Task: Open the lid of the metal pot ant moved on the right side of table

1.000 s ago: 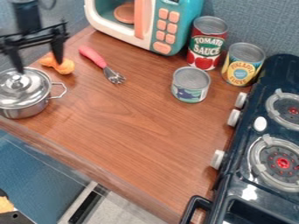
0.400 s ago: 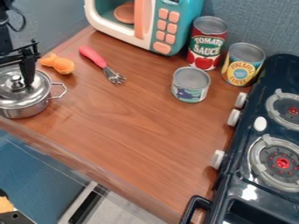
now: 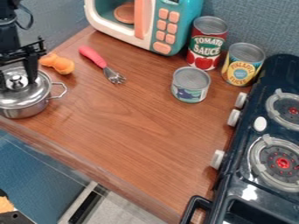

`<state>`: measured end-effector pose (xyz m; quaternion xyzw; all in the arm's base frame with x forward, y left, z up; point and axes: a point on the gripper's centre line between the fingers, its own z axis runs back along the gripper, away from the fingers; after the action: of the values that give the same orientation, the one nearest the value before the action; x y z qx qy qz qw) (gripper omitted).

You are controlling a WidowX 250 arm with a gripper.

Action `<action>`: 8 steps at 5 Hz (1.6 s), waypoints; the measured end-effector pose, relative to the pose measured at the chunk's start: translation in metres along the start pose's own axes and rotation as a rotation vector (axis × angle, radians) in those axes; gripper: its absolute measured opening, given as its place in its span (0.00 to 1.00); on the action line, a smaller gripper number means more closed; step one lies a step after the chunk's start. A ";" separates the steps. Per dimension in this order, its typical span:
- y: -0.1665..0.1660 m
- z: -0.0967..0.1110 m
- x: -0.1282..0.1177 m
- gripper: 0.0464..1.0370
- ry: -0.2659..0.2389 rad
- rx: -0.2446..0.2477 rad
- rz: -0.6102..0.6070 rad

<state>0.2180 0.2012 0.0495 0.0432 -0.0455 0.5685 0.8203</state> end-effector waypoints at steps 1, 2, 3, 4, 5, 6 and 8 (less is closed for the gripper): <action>-0.001 0.000 0.000 0.38 -0.001 -0.009 0.011; -0.001 0.000 -0.002 0.24 -0.002 -0.014 0.000; -0.001 0.000 -0.002 0.24 -0.003 -0.013 -0.001; -0.001 0.002 -0.003 0.24 -0.011 -0.015 -0.001; -0.003 0.005 -0.011 0.24 0.008 -0.021 -0.027; -0.011 0.029 -0.027 0.24 0.007 -0.069 -0.088; -0.064 0.068 -0.088 0.24 0.029 -0.124 -0.310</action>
<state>0.2454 0.0893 0.1048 -0.0091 -0.0615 0.4318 0.8998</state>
